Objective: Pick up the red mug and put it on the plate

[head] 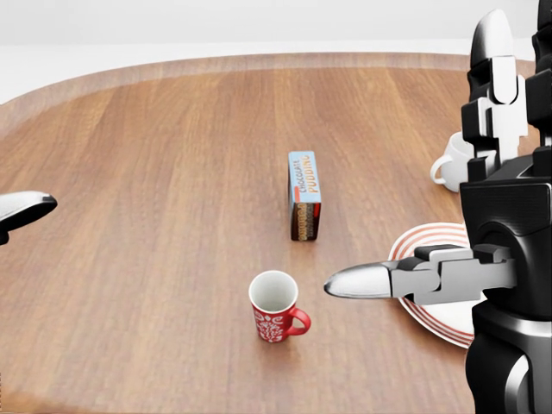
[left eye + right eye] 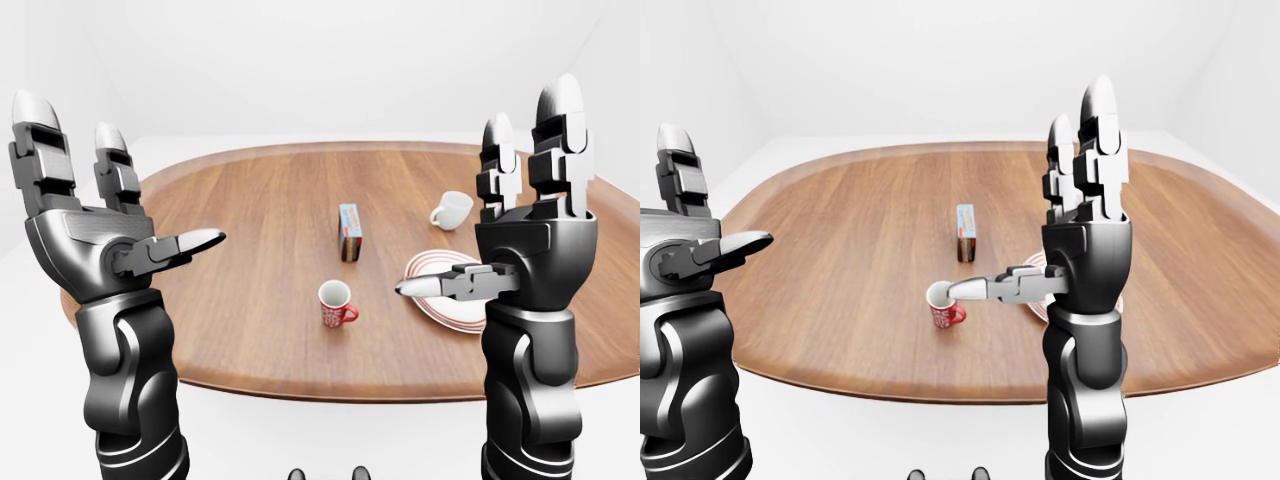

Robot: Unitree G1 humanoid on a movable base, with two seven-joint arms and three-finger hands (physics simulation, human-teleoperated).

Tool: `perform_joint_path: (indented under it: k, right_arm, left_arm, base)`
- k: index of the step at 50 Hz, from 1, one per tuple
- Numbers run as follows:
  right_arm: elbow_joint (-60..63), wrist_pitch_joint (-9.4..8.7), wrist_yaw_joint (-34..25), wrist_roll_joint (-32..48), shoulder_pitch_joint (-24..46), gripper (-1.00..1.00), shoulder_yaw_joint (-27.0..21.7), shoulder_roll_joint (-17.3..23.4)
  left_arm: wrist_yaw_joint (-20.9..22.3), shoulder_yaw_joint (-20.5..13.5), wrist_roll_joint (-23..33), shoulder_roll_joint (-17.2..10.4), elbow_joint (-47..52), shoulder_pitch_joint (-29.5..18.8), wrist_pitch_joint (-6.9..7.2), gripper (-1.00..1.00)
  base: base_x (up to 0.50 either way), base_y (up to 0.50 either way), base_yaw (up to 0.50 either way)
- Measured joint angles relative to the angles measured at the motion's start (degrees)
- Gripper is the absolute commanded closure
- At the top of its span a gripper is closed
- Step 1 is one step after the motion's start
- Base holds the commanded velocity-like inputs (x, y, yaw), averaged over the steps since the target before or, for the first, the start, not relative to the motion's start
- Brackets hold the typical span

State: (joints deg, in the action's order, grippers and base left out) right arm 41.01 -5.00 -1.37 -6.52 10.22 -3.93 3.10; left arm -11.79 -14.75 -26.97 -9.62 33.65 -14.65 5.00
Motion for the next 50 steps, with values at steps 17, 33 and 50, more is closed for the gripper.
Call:
perform_joint_path:
  k: [17, 33, 50]
  right_arm:
    - [0.3, 0.0, -0.8, 0.8, 0.3, -1.0, 0.4, 0.0]
    - [-0.2, 0.0, -0.8, 2.2, 0.4, -1.0, 0.9, -0.2]
    - [1.8, 0.0, -1.6, 4.6, -3.4, -1.0, 2.1, -0.9]
  left_arm:
    - [0.0, -0.2, 0.0, 0.0, 0.0, 0.3, 0.0, -0.94]
    - [0.2, -0.3, 0.2, 0.0, -0.2, 0.6, 0.0, -0.95]
    - [0.6, 0.0, 0.8, 0.3, -0.4, 1.0, 0.0, -0.95]
  base:
    - [0.5, 0.0, 0.0]
    - [0.23, 0.0, 0.0]
    - [0.0, 0.0, 0.0]
